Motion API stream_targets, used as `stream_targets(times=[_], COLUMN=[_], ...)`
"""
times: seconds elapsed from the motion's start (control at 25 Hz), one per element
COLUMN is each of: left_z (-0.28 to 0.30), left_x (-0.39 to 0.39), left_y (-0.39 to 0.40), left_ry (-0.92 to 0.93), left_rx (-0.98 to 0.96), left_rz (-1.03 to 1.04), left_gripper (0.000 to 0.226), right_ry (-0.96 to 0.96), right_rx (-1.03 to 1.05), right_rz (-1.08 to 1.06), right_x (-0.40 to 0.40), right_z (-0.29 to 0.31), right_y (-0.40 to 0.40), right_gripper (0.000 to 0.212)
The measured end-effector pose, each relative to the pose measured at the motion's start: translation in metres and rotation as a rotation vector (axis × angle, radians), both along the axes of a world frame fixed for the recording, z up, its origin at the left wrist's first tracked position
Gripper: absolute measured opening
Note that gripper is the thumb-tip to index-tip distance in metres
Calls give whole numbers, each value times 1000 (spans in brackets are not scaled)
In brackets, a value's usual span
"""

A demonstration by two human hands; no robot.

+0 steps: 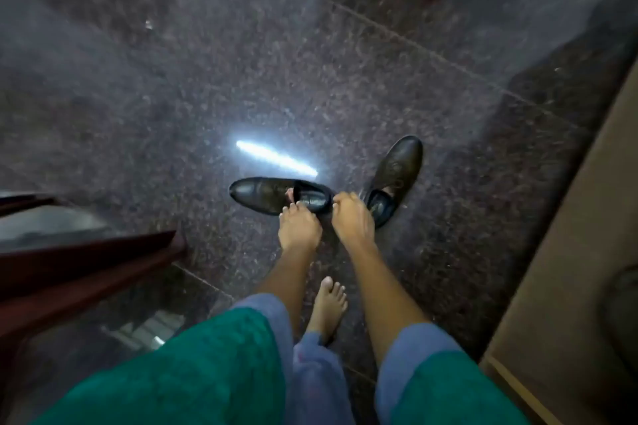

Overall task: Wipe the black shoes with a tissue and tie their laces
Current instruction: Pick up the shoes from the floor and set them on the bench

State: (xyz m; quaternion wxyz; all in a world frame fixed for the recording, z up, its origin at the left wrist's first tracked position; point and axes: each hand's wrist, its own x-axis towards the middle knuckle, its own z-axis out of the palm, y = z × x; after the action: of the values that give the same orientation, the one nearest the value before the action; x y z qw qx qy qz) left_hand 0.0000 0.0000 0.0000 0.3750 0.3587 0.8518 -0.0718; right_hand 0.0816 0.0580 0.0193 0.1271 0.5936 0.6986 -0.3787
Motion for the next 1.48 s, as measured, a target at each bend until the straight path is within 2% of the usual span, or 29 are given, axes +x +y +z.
stream_targets(times=[0.16, 0.28, 0.36, 0.44, 0.56, 0.64, 0.76, 0.84, 0.92, 1.12, 1.2, 1.28, 1.36, 1.4, 1.48], left_z=[-51, -75, -84, -85, -72, -58, -51, -56, -65, -88, -86, -81, -62, -51, -35], left_x=[-7, -3, -5, -5, -2, -1, 1, -1, -6, -18, -15, -9, -4, -2, 2], left_y=[8, 6, 12, 15, 10, 8, 14, 24, 41, 71, 64, 53, 44, 40, 33], left_ry=[-6, -65, -188, -270, -229, -179, -138, -145, -165, -205, -231, -232, -175, -125, -51], left_rx=[27, 20, 16, 32, 29, 32, 67, 124, 176, 213, 222, 215, 215, 209, 210], left_rz=[372, 746, 934, 1023, 954, 853, 649, 479, 359, 258, 218, 199, 128, 31, -275], left_gripper=[52, 51, 53, 57, 55, 53, 41, 38, 38, 40, 39, 36, 36, 39, 46], right_ry=[-44, -126, -168, -177, -38, 138, 329, 434, 537, 549, 537, 463, 278, 180, 12], right_rx=[4, -50, -64, -107, -235, -317, -390, -373, -354, -299, -310, -343, -243, -186, -82], right_rz=[113, 152, 94, -65, -462, -847, -1342, -1565, -1697, -1728, -1653, -1455, -1090, -907, -670], right_x=[-22, -37, -42, -38, -28, -22, -24, -34, -41, -55, -54, -40, -21, -12, 5], right_z=[-70, -105, -110, -107, -105, -101, -103, -109, -123, -156, -154, -133, -103, -87, -60], right_y=[20, 22, 23, 18, -16, -48, -71, -67, -54, -23, -26, -29, -31, -29, -24], right_gripper=[34, 36, 35, 36, 34, 30, 35, 40, 45, 52, 50, 44, 39, 36, 35])
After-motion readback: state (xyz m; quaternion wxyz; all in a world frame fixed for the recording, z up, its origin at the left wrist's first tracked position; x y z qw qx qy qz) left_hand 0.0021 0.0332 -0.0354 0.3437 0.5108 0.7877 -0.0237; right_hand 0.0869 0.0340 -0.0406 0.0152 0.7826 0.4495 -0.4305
